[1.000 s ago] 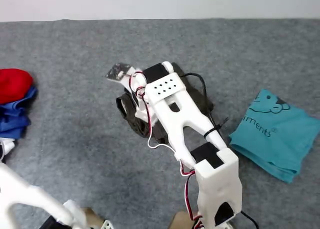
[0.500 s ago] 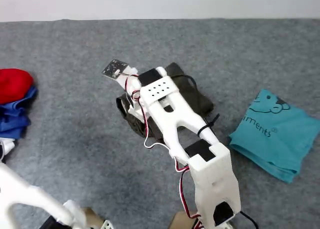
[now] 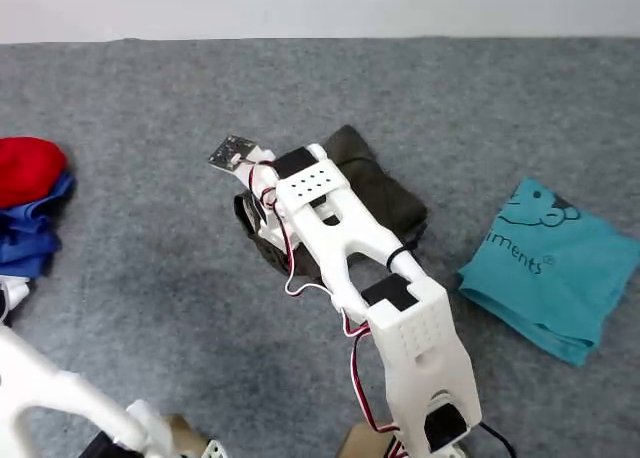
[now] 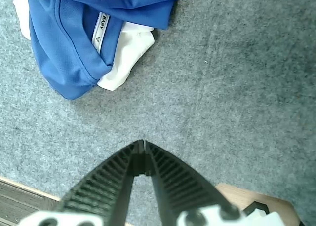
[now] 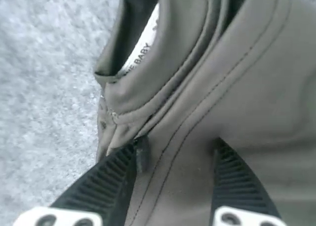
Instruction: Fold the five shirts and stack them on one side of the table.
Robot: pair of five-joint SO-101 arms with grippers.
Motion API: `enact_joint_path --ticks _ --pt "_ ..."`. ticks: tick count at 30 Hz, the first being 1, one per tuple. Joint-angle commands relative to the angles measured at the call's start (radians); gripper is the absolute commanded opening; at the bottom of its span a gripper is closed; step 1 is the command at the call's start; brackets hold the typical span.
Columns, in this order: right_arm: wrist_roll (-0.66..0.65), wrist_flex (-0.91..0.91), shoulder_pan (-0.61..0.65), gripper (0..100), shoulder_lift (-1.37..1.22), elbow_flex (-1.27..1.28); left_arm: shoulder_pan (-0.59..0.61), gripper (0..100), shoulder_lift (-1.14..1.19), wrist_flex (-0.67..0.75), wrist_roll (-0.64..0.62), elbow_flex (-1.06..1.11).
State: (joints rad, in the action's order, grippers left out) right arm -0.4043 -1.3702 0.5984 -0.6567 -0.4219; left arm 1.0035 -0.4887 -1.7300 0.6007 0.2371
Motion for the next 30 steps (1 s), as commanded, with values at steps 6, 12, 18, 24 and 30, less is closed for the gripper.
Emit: enact_joint_path --ticks 6,12,18,24,30 --pt "0.066 -0.119 0.035 22.2 0.047 -0.172 -0.003 1 -0.034 0.012 -0.011 -0.007" --pt "0.084 -0.128 0.035 22.2 0.005 -0.175 -0.003 1 -0.034 0.011 -0.011 -0.007" --pt "0.084 -0.124 0.016 22.1 -0.058 -0.175 -0.003 1 -0.034 0.011 -0.011 -0.007" --pt "0.078 -0.122 0.012 21.3 -0.09 -0.175 -0.003 1 -0.034 0.011 -0.011 -0.007" --pt "0.005 -0.128 0.012 0.5 -0.088 -0.209 -0.003 1 -0.034 0.011 -0.011 -0.007"
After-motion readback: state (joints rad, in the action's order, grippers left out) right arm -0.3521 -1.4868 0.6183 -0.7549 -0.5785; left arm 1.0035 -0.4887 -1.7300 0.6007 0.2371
